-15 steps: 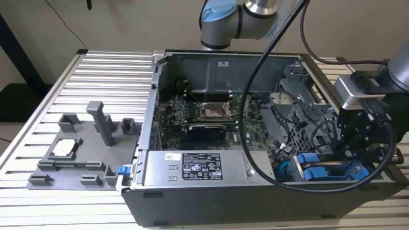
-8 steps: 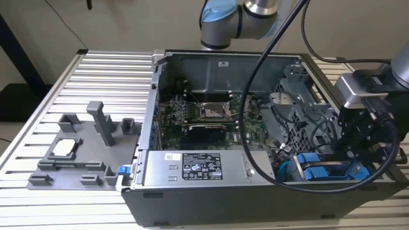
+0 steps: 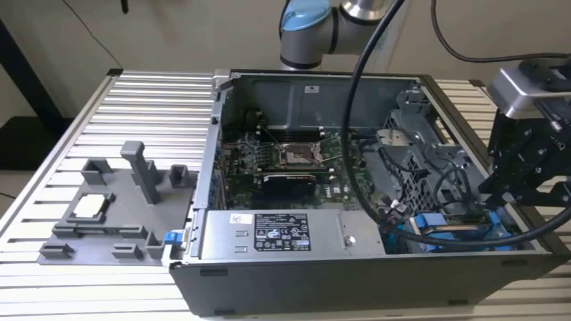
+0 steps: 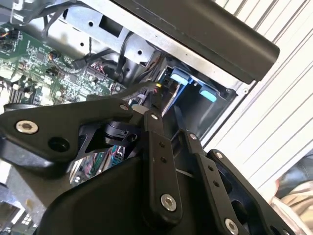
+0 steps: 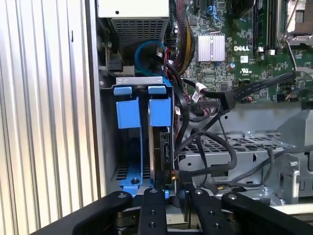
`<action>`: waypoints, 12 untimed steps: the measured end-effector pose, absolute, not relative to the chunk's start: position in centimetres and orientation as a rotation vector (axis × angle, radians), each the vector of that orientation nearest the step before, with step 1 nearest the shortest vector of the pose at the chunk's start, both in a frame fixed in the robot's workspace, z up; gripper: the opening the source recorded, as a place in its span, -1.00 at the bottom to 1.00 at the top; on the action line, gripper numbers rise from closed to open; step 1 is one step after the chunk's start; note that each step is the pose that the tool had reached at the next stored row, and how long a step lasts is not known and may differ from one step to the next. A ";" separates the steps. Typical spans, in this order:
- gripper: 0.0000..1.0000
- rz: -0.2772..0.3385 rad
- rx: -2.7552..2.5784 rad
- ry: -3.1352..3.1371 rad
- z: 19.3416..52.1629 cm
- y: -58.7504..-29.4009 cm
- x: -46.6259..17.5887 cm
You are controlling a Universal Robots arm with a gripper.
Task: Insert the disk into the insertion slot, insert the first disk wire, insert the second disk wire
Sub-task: 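Insert the first disk wire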
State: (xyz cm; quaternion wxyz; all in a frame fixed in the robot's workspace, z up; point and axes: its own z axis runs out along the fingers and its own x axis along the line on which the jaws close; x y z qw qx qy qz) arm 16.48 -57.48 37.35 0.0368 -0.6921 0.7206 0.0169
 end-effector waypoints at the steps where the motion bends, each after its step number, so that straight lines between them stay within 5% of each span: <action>1: -0.47 0.052 -2.125 2.212 37.8 -57.5 16.5; 12: -0.47 0.049 -2.120 2.213 39.3 -57.3 16.4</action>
